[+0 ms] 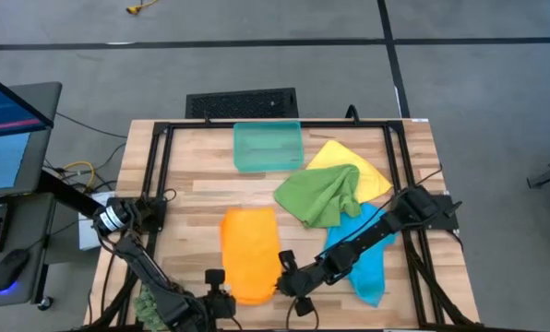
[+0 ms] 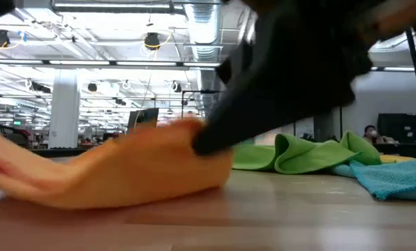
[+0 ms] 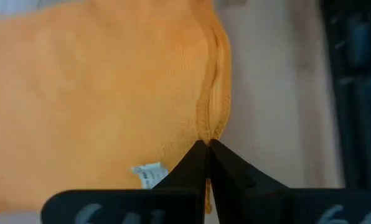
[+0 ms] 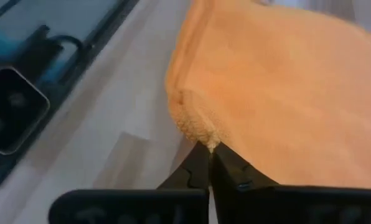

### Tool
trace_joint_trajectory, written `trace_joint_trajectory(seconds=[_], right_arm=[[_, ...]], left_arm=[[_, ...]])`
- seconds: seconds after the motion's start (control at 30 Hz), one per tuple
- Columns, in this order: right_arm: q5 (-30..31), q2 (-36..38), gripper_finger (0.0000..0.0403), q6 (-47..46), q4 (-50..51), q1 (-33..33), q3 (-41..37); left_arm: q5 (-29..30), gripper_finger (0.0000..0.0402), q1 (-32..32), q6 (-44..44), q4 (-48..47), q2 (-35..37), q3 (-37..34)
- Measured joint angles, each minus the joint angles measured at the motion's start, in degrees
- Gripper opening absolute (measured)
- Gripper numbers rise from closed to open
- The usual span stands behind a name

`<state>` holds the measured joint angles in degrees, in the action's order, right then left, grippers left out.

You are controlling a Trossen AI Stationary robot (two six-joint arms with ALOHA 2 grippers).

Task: Roll microfiber towels into tight, uniform cylinder then place into a basket
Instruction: Fold the orange towel

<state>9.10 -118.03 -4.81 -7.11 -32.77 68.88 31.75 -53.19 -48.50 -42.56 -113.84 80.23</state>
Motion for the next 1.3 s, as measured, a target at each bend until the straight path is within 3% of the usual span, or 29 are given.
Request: trace_joint_trajectory(seconds=[0.2,0.37,0.6,0.77,1.07,1.3], right_arm=[[0.82,3.76,0.0012,-1.2,-0.09,-3.71,0.03],[8.46,6.81,0.0014,-4.21,1.84,-7.09,0.07],[15.77,7.18,0.001,-5.9,5.8,-7.43,0.07],[22.58,7.43,0.0014,-9.97,9.3,-4.31,0.07],[23.38,7.79,0.0011,-16.34,16.85,2.01,0.16],[21.02,7.26,0.0008,-20.65,19.23,6.35,0.16]], left_arm=[[-2.47,0.0,-0.31,0.86,-1.11,0.07,5.44],[-3.96,0.0,-0.8,-1.6,-4.63,0.13,8.96],[5.5,0.0,1.12,-0.74,-16.88,0.2,12.65],[3.41,0.0,5.5,-3.12,-23.75,0.22,12.24],[4.84,0.0,12.63,-5.1,-34.17,0.24,12.08],[1.55,0.0,16.75,-5.8,-32.03,0.31,8.85]])
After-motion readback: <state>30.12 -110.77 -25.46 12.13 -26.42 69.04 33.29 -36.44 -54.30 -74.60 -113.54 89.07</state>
